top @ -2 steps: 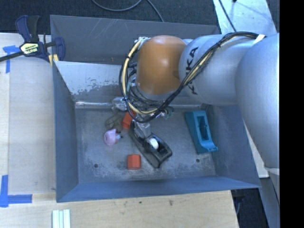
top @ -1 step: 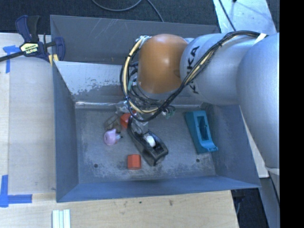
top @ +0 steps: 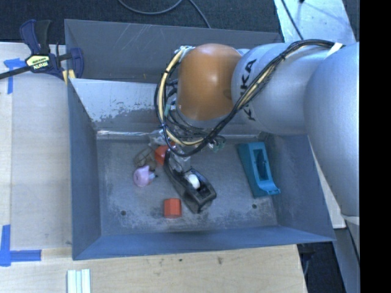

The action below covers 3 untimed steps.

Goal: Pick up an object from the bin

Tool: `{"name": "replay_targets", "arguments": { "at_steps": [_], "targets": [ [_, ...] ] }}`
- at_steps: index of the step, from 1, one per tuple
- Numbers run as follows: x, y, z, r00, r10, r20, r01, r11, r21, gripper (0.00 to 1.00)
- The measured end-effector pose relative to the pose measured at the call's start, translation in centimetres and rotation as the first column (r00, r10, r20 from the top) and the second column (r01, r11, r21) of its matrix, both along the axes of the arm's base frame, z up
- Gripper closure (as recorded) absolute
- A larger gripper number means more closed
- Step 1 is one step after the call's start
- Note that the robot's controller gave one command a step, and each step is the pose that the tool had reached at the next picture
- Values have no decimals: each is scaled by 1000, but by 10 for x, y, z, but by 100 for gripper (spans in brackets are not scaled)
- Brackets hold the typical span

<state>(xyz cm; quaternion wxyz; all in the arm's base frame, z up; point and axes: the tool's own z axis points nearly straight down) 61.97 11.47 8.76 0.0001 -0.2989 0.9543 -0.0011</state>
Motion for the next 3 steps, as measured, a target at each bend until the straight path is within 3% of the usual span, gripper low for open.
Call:
{"name": "replay_targets", "arguments": {
  "at_steps": [3],
  "targets": [
    [0,0,0,1000,0,0,0,1000,0,100]
  ]
}}
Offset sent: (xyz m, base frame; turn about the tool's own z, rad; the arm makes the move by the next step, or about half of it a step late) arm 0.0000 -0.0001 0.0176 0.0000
